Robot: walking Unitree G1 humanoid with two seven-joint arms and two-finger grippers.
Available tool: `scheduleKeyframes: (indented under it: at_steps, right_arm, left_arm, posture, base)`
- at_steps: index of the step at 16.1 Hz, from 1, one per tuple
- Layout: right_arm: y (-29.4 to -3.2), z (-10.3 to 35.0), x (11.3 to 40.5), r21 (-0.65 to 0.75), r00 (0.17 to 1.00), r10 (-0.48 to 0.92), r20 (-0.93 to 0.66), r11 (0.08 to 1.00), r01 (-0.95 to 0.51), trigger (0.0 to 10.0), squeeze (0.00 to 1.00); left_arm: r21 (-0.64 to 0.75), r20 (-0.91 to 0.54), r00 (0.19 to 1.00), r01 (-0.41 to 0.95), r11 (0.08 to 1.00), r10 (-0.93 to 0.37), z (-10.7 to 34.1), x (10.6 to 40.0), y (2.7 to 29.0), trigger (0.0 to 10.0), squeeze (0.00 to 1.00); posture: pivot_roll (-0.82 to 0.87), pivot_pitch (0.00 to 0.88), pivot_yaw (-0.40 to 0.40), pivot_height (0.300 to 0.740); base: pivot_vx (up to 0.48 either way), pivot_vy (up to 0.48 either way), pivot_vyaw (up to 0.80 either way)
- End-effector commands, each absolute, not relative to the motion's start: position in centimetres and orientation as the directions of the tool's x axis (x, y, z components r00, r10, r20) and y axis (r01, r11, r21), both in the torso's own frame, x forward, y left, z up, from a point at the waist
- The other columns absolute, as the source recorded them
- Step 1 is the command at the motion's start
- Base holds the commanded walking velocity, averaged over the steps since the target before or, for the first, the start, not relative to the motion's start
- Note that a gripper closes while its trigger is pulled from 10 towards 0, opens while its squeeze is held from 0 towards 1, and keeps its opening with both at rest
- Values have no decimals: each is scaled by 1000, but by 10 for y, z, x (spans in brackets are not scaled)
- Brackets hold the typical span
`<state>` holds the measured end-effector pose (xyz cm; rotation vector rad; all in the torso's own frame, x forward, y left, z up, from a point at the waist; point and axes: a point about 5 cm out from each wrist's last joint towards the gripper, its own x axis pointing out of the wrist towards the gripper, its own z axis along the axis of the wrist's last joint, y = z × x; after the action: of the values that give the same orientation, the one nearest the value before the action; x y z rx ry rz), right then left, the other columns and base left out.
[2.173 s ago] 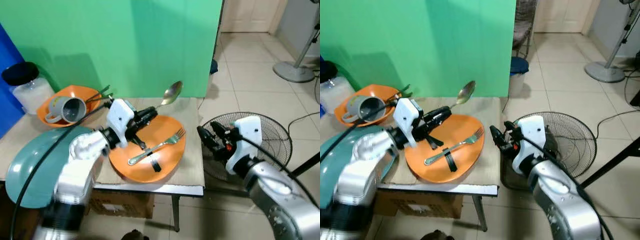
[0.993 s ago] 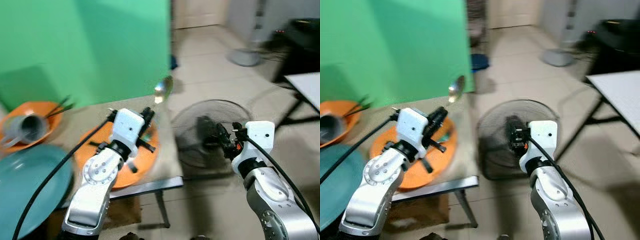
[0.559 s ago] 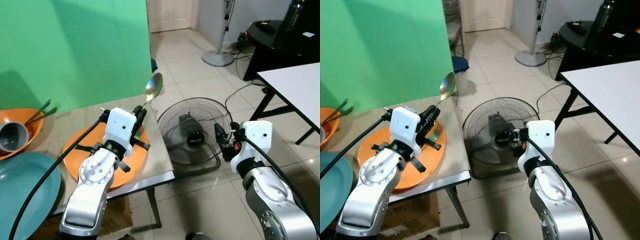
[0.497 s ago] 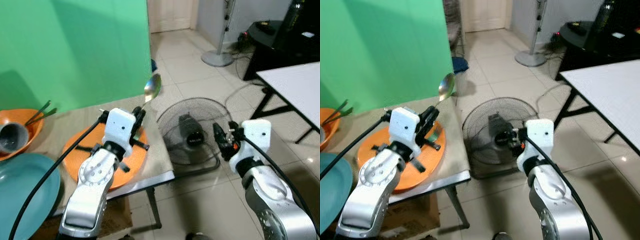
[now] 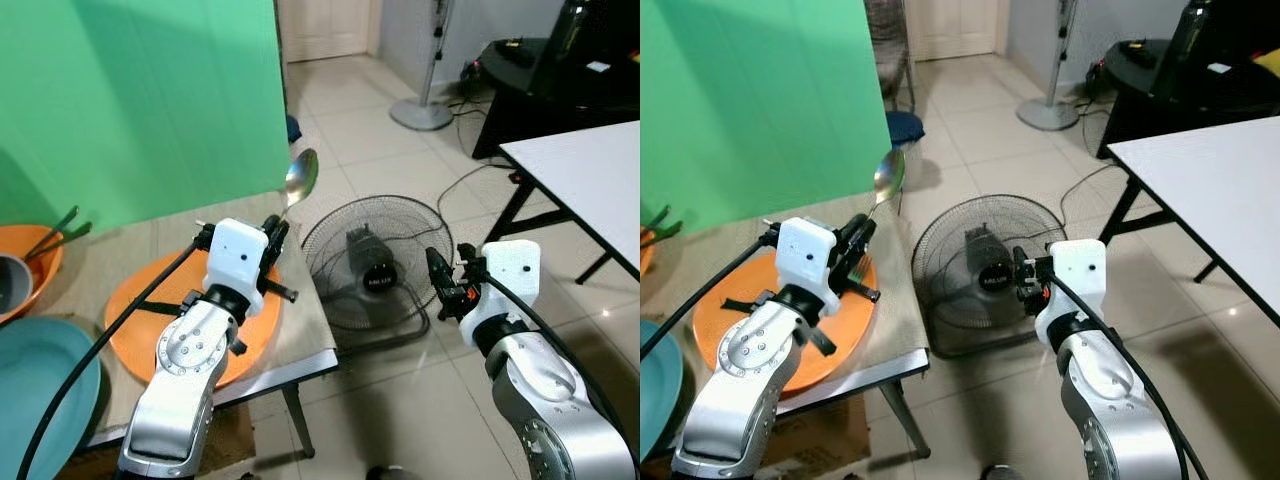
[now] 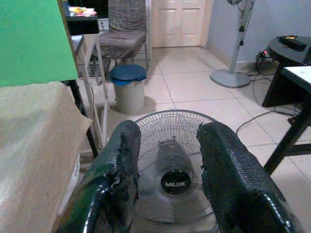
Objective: Setting the table
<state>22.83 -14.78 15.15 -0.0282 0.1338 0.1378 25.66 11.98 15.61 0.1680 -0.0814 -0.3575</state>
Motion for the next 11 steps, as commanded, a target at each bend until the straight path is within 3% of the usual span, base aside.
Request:
scheduleKeyframes:
  at_steps: [1, 11]
  right_arm:
    - [-146, 153, 229, -24, 980, 148, -133, 988, -152, 10000, 0]
    - [-142, 150, 228, -8, 977, 162, -140, 986, -165, 10000, 0]
  left_arm:
    - [182, 71, 933, 335, 924, -352, 162, 255, 120, 10000, 0]
    - [132, 65, 943, 315, 940, -326, 162, 258, 126, 10000, 0]
  posture:
    - [76, 0, 43, 740]
    - [80, 0, 48, 740]
  base:
    - [0, 0, 0]
    - [0, 0, 0]
